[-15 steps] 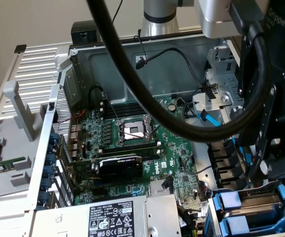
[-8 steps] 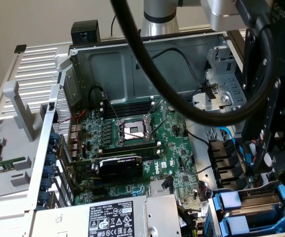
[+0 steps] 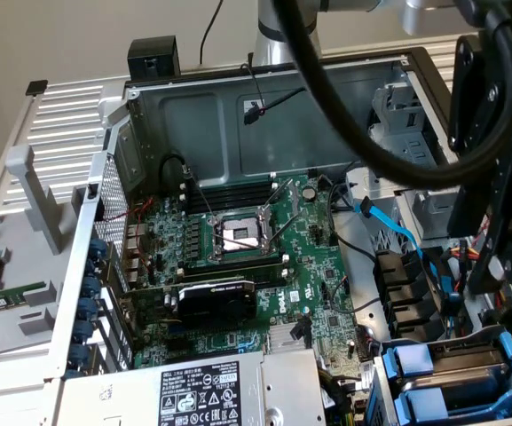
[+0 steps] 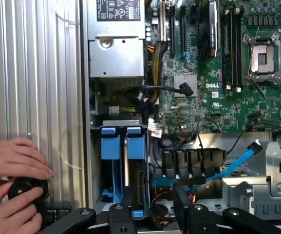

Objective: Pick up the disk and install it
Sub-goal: 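Insert the first disk wire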

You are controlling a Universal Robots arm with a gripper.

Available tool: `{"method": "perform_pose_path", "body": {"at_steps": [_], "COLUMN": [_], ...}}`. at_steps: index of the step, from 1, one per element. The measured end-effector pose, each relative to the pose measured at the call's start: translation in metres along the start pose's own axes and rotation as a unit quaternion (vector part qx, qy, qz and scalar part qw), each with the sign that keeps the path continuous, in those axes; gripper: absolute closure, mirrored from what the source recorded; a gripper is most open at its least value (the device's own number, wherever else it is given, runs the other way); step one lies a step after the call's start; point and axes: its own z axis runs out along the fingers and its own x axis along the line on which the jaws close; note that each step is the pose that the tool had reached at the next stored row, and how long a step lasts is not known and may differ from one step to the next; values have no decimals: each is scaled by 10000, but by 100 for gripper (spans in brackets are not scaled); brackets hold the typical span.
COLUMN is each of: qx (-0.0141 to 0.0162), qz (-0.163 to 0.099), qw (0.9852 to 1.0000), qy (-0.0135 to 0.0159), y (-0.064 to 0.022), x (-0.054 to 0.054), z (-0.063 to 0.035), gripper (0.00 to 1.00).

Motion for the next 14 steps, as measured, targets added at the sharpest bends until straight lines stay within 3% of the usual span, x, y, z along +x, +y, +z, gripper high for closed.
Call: {"method": "perform_pose_path", "body": {"at_steps": [6,14], "qx": [2,14], "qz": [20,116], "qw": [10000,9999], "qy": [0,0], "y": [-104,-170], "x": [-54,-96], "z": [9,27], "gripper": [55,55]}}
